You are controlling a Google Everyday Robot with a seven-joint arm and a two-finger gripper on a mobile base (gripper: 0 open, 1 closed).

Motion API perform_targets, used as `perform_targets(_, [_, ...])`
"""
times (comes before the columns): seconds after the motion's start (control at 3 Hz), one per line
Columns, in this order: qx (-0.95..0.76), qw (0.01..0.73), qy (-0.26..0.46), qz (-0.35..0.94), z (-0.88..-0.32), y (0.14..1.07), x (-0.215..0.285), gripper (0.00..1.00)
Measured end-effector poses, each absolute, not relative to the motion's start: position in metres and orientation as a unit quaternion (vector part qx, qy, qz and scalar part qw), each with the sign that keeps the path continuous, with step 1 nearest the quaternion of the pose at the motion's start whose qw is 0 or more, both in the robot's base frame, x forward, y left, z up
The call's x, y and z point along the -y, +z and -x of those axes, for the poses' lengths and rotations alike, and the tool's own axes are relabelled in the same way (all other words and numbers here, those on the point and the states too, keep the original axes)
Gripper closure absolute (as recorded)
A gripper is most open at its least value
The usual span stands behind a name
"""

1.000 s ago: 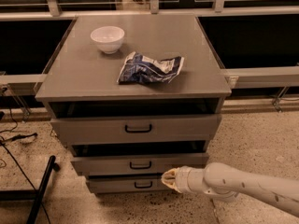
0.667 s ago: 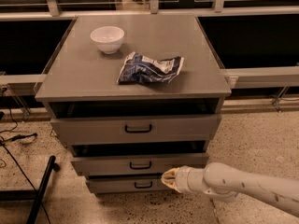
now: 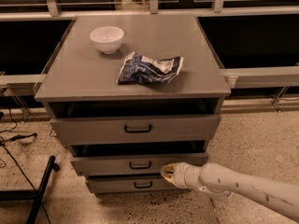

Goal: Close middle drawer

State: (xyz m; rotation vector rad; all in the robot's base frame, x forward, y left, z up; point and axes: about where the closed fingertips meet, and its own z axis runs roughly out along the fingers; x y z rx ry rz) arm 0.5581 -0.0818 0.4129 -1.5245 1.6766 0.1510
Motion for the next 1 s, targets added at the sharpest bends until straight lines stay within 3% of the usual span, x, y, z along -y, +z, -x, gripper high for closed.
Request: perform_targets(1.0, [-0.67, 0.438, 0.031, 0.598, -0.604, 0.396, 0.076, 1.0])
